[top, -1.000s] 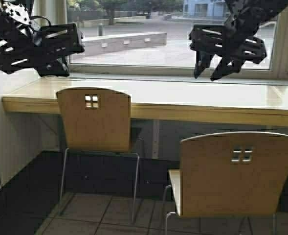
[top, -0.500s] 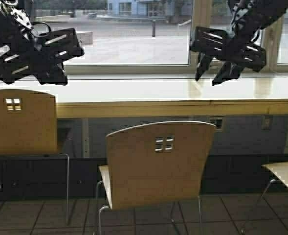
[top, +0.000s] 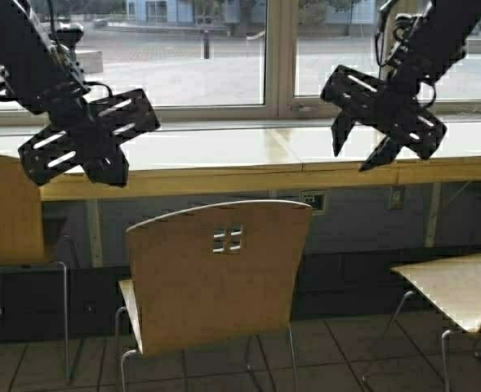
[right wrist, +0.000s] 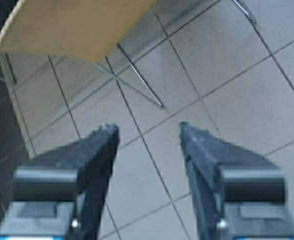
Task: Push the chairs under the table
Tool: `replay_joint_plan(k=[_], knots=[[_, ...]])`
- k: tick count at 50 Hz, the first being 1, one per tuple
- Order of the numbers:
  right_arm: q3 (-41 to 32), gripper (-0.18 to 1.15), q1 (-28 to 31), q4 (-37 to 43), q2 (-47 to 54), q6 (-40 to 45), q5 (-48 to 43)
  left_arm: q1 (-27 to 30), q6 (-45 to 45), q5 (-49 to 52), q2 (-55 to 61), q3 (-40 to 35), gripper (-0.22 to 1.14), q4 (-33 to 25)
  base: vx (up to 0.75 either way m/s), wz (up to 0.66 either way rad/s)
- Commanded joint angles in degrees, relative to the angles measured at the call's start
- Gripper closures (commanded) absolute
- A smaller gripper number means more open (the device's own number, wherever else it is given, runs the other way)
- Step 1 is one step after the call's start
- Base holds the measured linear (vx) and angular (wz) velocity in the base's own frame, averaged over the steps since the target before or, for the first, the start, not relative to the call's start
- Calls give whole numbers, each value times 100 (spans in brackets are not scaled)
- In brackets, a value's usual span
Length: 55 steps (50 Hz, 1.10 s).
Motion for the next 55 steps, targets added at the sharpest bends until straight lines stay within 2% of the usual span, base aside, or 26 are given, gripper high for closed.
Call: replay_joint_plan(k=[1, 8, 15, 22, 28, 32, 38, 43, 51, 55], knots=[[-149, 17, 9, 387, 132, 0, -202, 9, -404, -18, 229, -316, 52, -114, 13, -1], [-246, 17, 0, 914, 519, -9, -299, 9, -940, -9, 536, -519, 45, -70, 15, -1], [-466, 16, 9, 1046, 888, -26, 229, 9, -1134, 360, 773, -747, 25, 97, 20, -1], [-642, 14, -9, 1046, 1072, -26, 747, 26, -1336, 773, 861, -949, 7, -26, 23, 4], [-791, 14, -9, 1301, 1081, -9, 949, 53, -1661, 791, 923, -993, 6, -352, 24, 8], [-826, 14, -123, 1626, 1134, -18, 1222, 44, -1925, 870, 958, -1063, 6, -360, 23, 7], [-853, 14, -193, 1916, 1107, -18, 1397, 26, -2663, 896, 1028, -1081, 6, -624, 22, 3], [-967, 14, -202, 2224, 1116, 0, 1354, 44, -3270, 879, 1090, -1099, 6, -826, 19, 2], [-1028, 14, -202, 3217, 1151, -26, 949, 26, -3920, 686, 1354, -1230, 6, -949, 20, -3], [-1046, 14, -193, 3287, 1195, -44, 940, -79, -4113, 492, 1521, -1257, 7, -1063, 19, -6]])
